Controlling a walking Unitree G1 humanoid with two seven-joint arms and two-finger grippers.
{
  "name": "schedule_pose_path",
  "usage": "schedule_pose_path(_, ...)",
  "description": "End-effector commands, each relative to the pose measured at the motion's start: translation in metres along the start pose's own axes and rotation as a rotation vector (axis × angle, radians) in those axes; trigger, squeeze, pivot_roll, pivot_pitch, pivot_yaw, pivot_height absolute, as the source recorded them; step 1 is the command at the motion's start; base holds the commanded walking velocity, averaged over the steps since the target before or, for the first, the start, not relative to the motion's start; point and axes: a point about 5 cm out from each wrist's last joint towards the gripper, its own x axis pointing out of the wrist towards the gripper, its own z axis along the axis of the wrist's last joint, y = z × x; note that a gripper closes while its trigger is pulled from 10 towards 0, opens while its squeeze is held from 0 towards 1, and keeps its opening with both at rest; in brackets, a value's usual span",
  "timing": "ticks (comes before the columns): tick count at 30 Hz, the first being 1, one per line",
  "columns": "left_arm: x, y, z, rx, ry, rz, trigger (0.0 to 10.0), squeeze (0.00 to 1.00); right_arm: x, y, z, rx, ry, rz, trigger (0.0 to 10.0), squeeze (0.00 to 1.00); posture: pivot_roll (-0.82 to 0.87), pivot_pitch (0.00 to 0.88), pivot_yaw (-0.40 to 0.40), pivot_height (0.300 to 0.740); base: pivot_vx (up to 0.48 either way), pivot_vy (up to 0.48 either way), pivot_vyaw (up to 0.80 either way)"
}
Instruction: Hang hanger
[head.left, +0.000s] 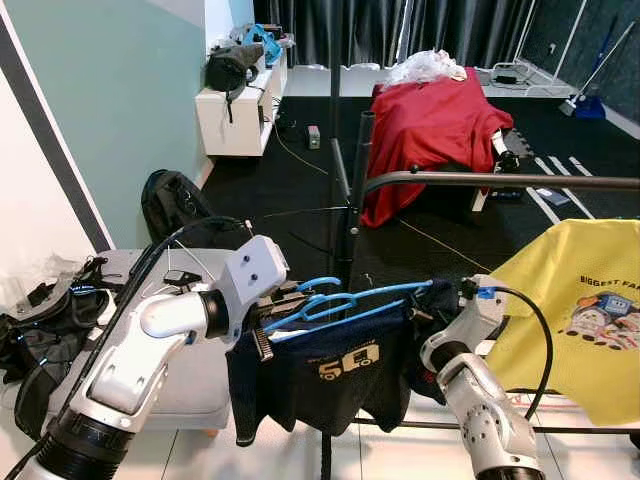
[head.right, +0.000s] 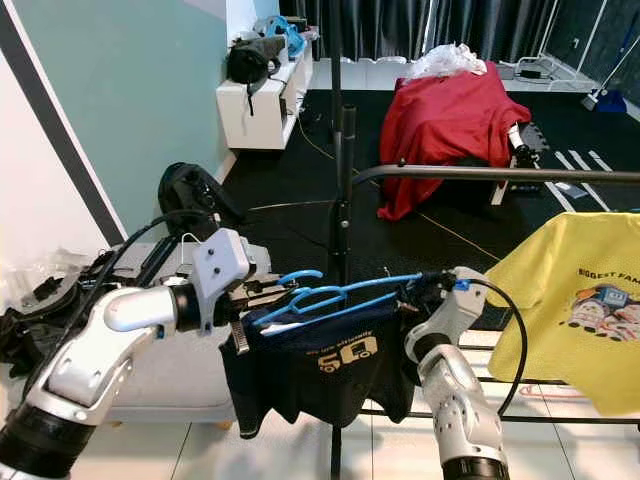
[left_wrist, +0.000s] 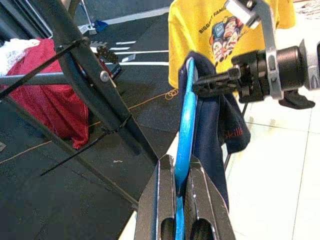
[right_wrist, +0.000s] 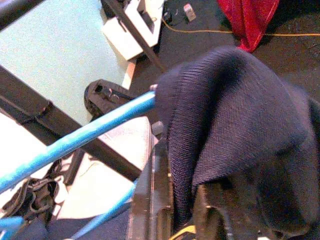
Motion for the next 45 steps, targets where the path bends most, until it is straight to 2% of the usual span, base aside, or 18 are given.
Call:
schedule_pose_path(1,-0.003,0.002,0.001,0.024,-0.002,-0.001,0.0,0.0,-0.003,-0.005,-0.006,-0.016,0.013,-0.022,0.0,0.0,-0.1,0.071,0.004,0.735,0.0,0.0,0.0)
schedule_pose_path(6,-0.004,0.0,-0.001,0.031,0.016,-0.011,0.0,0.0,-0.004,-0.006,-0.003,-0.027,-0.018,-0.036,0.0,0.0,-0.1,0.069,0.003,0.735,0.0,0.0,0.0)
schedule_pose_path(11,-0.006,0.0,-0.01,0.058,0.082,-0.021,0.0,0.0,-0.008,-0.009,0.011,-0.053,-0.125,-0.082,0.0,0.0,-0.1,0.067,0.002,0.735,0.0,0.0,0.0)
schedule_pose_path(13,-0.006,0.0,-0.017,0.087,0.144,-0.016,0.0,0.0,-0.019,-0.017,0.019,-0.06,-0.201,-0.143,0.0,0.0,-0.09,0.059,-0.001,0.735,0.0,0.0,0.0)
schedule_pose_path(17,-0.007,0.0,-0.019,0.098,0.168,-0.018,0.0,0.0,-0.022,-0.021,0.021,-0.061,-0.226,-0.167,0.0,0.0,-0.1,0.058,-0.001,0.735,0.0,0.0,0.0)
schedule_pose_path(20,-0.014,-0.004,-0.032,0.127,0.253,-0.058,0.0,0.0,-0.03,-0.038,0.035,-0.046,-0.285,-0.223,0.0,0.0,-0.1,0.052,0.006,0.735,0.0,0.0,0.0)
schedule_pose_path(21,-0.014,-0.004,-0.032,0.127,0.253,-0.058,0.0,0.0,-0.03,-0.038,0.035,-0.046,-0.285,-0.223,0.0,0.0,-0.1,0.052,0.006,0.735,0.0,0.0,0.0)
schedule_pose_path(23,-0.024,-0.009,-0.044,0.146,0.328,-0.103,0.0,0.0,-0.036,-0.058,0.056,-0.023,-0.354,-0.281,0.0,0.0,-0.1,0.048,0.007,0.735,0.0,0.0,0.0)
schedule_pose_path(25,-0.026,-0.01,-0.046,0.149,0.344,-0.114,0.0,0.0,-0.038,-0.065,0.065,-0.01,-0.377,-0.3,0.0,0.0,-0.1,0.047,0.008,0.735,0.0,0.0,0.0)
schedule_pose_path(28,-0.027,-0.011,-0.048,0.134,0.343,-0.109,0.0,0.0,-0.038,-0.073,0.072,0.024,-0.373,-0.31,0.0,0.0,-0.1,0.044,0.007,0.735,0.0,0.0,0.0)
schedule_pose_path(31,-0.02,-0.008,-0.042,0.084,0.289,-0.062,0.0,0.0,-0.034,-0.073,0.049,-0.003,-0.203,-0.276,0.0,0.0,-0.1,0.044,0.001,0.735,0.0,0.0,0.0)
schedule_pose_path(36,-0.026,-0.006,-0.05,0.086,0.344,-0.048,0.0,0.0,-0.037,-0.064,0.044,-0.059,-0.224,-0.236,0.0,0.0,-0.1,0.048,0.004,0.735,0.0,0.0,0.0)
schedule_pose_path(38,-0.031,-0.005,-0.056,0.087,0.382,-0.041,0.0,0.0,-0.039,-0.062,0.054,0.064,-0.326,-0.227,0.0,0.0,-0.09,0.051,0.004,0.735,0.0,0.0,0.0)
schedule_pose_path(40,-0.035,-0.004,-0.06,0.086,0.402,-0.03,0.0,0.0,-0.041,-0.067,0.057,0.184,-0.369,-0.247,0.0,0.0,-0.09,0.054,0.008,0.735,0.0,0.0,0.0)
schedule_pose_path(42,-0.036,-0.003,-0.06,0.084,0.406,-0.015,0.0,0.0,-0.042,-0.071,0.056,0.226,-0.363,-0.263,0.0,0.0,-0.09,0.054,0.008,0.735,0.0,0.0,0.0)
schedule_pose_path(43,-0.035,0.0,-0.058,0.071,0.391,0.014,0.0,0.0,-0.038,-0.063,0.05,0.056,-0.271,-0.187,0.0,0.0,-0.09,0.064,0.009,0.735,0.0,0.0,0.0)
schedule_pose_path(44,-0.035,0.0,-0.058,0.071,0.391,0.014,0.0,0.0,-0.038,-0.063,0.05,0.056,-0.271,-0.187,0.0,0.0,-0.09,0.064,0.009,0.735,0.0,0.0,0.0)
schedule_pose_path(45,-0.03,0.004,-0.052,0.03,0.335,0.057,0.0,0.0,-0.034,-0.041,0.038,-0.231,-0.147,0.005,0.0,0.0,-0.1,0.066,0.01,0.735,0.0,0.0,0.0)
